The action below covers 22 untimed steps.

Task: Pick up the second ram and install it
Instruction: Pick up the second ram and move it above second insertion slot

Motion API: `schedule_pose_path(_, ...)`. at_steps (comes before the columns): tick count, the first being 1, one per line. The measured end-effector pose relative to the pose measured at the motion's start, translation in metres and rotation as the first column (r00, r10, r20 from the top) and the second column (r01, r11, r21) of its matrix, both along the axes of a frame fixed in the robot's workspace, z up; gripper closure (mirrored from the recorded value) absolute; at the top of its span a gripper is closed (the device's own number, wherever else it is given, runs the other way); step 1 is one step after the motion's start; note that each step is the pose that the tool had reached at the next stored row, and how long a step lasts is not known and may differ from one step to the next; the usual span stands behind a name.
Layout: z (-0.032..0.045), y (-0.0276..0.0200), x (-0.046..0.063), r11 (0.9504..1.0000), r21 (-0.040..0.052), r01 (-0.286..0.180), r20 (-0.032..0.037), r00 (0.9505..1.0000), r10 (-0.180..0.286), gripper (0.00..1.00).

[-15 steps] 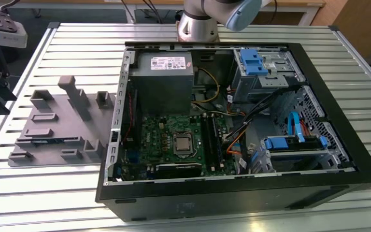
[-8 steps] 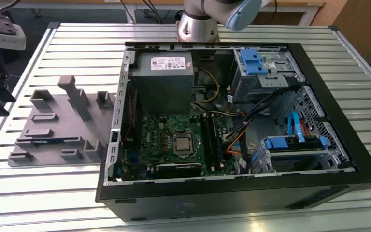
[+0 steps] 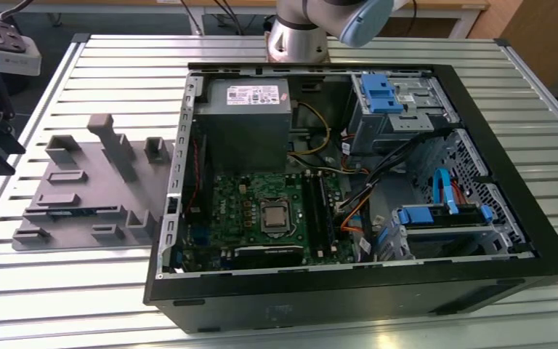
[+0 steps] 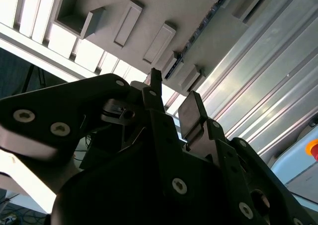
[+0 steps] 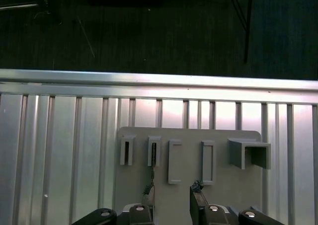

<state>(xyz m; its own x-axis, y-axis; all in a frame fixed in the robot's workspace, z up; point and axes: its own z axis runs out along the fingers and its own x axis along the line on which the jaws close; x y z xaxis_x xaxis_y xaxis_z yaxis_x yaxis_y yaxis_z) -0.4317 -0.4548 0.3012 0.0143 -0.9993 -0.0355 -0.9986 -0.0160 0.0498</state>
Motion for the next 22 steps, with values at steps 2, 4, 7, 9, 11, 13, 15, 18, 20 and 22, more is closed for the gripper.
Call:
schedule_pose_path(2,0.0,0.0,0.0,1.0,0.0,0.0,0.0,1.0,0.0,0.59)
schedule_pose_path(4,0.0,0.0,0.001,1.0,0.0,0.0,0.0,1.0,0.0,0.59)
schedule_pose_path(7,0.0,0.0,0.001,1.0,0.0001,0.0,0.0,1.0,0.0,0.59)
schedule_pose_path(9,0.0,0.0,0.001,1.0,0.0,0.0,0.0,1.0,0.0,0.59)
schedule_pose_path(11,-0.0009,0.0,0.002,1.0,0.0001,0.0,0.0003,1.0,0.0,0.59)
schedule_pose_path(13,-0.0019,0.0,0.002,1.0,0.0,0.0,0.0015,1.0,0.0,0.59)
schedule_pose_path(15,-0.0034,0.0,0.002,1.0,0.0,0.0,0.0054,1.0,0.0,0.59)
schedule_pose_path(18,-0.007,0.0,0.002,1.0,0.0001,0.0,0.0126,0.9999,0.0,0.59)
schedule_pose_path(20,-0.0095,0.0,0.002,1.0,0.0001,0.0,0.014,0.9999,0.0,0.59)
schedule_pose_path(22,-0.0118,0.0,0.002,1.0,0.0001,0.0,0.0143,0.9999,0.0,0.59)
